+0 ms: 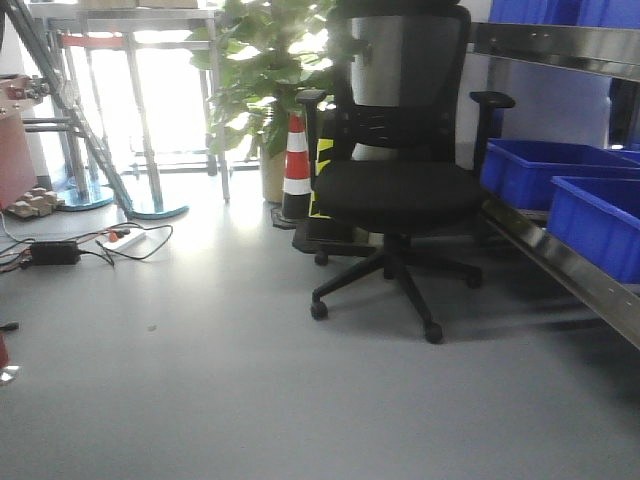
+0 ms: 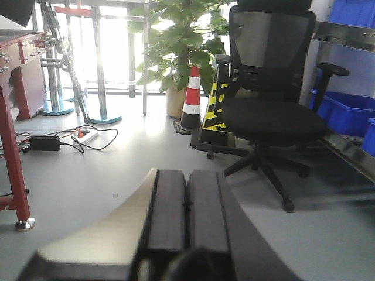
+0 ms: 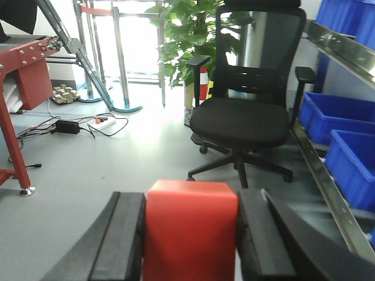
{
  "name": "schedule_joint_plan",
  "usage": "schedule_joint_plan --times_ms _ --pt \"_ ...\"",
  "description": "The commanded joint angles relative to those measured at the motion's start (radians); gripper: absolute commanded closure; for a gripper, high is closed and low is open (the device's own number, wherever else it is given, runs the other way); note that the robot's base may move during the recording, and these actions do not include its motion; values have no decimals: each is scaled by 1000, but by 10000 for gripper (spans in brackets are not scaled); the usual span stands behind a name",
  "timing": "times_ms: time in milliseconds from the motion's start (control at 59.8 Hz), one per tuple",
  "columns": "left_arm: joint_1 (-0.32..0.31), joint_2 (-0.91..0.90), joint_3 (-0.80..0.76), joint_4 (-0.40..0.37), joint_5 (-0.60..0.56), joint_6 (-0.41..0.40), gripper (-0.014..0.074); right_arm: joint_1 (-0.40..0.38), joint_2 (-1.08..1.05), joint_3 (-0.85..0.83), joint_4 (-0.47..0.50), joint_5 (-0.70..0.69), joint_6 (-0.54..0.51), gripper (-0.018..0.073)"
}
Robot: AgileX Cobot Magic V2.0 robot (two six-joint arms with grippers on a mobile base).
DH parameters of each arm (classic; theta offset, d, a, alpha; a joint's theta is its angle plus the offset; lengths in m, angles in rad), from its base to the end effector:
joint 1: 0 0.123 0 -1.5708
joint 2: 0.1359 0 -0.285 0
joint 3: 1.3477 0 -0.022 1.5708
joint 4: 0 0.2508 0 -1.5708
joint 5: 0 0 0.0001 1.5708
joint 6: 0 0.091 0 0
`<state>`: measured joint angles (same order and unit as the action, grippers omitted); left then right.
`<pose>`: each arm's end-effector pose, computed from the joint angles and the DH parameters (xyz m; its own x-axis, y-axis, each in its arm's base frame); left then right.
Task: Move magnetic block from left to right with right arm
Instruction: 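Turn the base past the black office chair, cube held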
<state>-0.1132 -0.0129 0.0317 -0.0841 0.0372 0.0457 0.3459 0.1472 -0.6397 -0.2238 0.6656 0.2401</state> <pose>0.0564 -0.0067 0.1998 0.0266 -0.0416 -0.9988 0.1172 0.9924 -0.0382 0.0174 -0.0070 0.3517 -0.0821 0.0366 -0.9959 -0.2025 0.9779 0.0527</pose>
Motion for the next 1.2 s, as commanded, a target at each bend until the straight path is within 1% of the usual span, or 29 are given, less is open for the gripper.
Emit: schedule_joint_plan --times_ms 0,1187 --pt "-4 -14 9 1 -84 0 713 -1 20 -26 -22 -88 -8 379" --pt "-4 -10 9 1 -82 0 712 -1 24 -26 -22 -87 -8 379"
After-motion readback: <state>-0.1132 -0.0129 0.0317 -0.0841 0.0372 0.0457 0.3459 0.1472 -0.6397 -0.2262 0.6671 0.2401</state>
